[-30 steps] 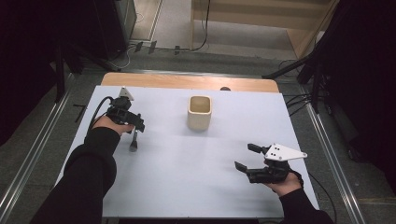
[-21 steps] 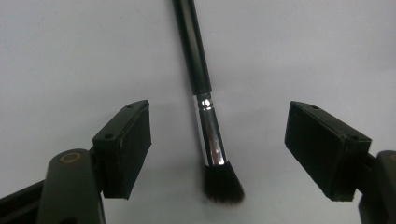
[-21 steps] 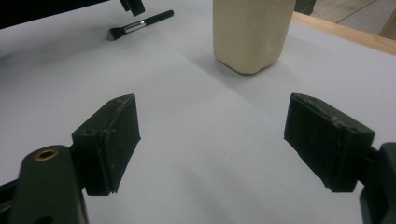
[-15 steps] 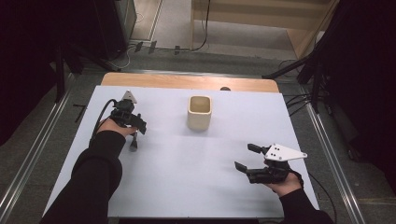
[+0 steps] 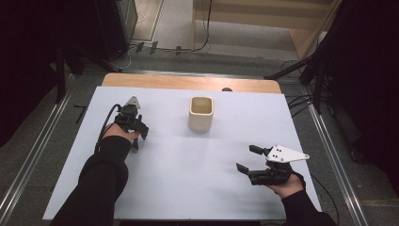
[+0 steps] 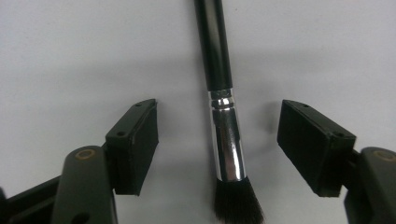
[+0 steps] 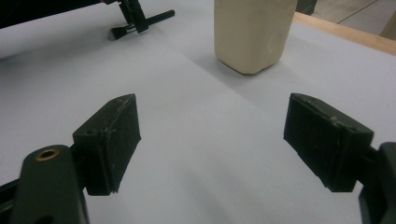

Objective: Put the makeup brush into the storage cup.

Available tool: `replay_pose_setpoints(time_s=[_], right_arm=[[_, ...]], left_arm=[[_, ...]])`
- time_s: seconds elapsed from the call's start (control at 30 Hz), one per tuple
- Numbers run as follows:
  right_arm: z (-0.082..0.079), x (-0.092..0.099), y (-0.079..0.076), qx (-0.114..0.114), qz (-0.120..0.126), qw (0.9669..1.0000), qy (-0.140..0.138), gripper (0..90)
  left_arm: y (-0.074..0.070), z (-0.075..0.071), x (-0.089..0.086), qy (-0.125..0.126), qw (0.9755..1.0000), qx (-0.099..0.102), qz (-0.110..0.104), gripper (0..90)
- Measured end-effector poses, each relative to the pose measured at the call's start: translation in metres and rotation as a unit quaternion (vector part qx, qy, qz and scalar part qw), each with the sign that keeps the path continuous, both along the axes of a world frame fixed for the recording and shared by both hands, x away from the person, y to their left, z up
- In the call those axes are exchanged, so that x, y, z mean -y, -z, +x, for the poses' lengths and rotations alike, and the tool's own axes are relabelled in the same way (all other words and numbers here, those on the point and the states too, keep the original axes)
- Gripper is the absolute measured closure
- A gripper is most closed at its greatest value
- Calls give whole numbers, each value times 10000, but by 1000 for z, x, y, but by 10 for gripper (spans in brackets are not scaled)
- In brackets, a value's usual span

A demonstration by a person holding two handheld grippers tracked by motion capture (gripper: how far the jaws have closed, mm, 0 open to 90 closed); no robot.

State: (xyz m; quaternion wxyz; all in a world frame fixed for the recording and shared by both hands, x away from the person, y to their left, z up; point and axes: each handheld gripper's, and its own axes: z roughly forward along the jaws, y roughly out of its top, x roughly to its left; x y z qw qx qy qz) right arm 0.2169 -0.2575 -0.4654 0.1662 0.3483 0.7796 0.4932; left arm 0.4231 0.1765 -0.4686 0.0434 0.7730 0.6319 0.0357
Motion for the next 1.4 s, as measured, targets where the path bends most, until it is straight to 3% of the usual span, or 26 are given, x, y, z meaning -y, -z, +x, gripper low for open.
replay_pose_setpoints(time_s=[0.13, 0.3, 0.4, 0.5, 0.57, 0.73, 0.8, 0.97, 1.1, 1.3, 1.4], right_arm=[[0, 0, 0, 13, -13, 10000, -12, 199], [0, 0, 0, -5, 27, 10000, -35, 203], [0, -1, 0, 5, 11, 10000, -54, 205], [0, -1, 0, 5, 8, 10000, -49, 206], [0, 0, 0, -5, 17, 10000, -41, 206], [1, -2, 0, -10, 10, 10000, -50, 208], [1, -2, 0, -15, -7, 10000, -52, 208], [1, -1, 0, -9, -19, 10000, -47, 209], [1, -1, 0, 3, -22, 10000, -53, 209], [1, -2, 1, 5, 20, 10000, -29, 204], [1, -2, 1, -26, 5, 10000, -21, 197]], left_arm=[[1, -2, 5, -9, 9998, 50, 214, 336], [0, -3, 7, -78, 9997, 35, 250, 361], [-1, -3, 8, -129, 9996, -64, 250, 435], [-3, -2, 7, -150, 9994, -216, 232, 598], [-4, -1, 4, -200, 9993, -237, 221, 647], [-4, -1, 3, -166, 9993, -264, 208, 702], [-4, 0, 0, -188, 9993, -299, 123, 763], [-4, 0, 0, -97, 9994, -319, 130, 773], [-5, -1, -5, -8, 9995, -320, -30, 775], [-9, 0, -17, -77, 9980, -286, -562, 776], [-17, 0, -22, -46, 9938, -297, -1068, 776]])
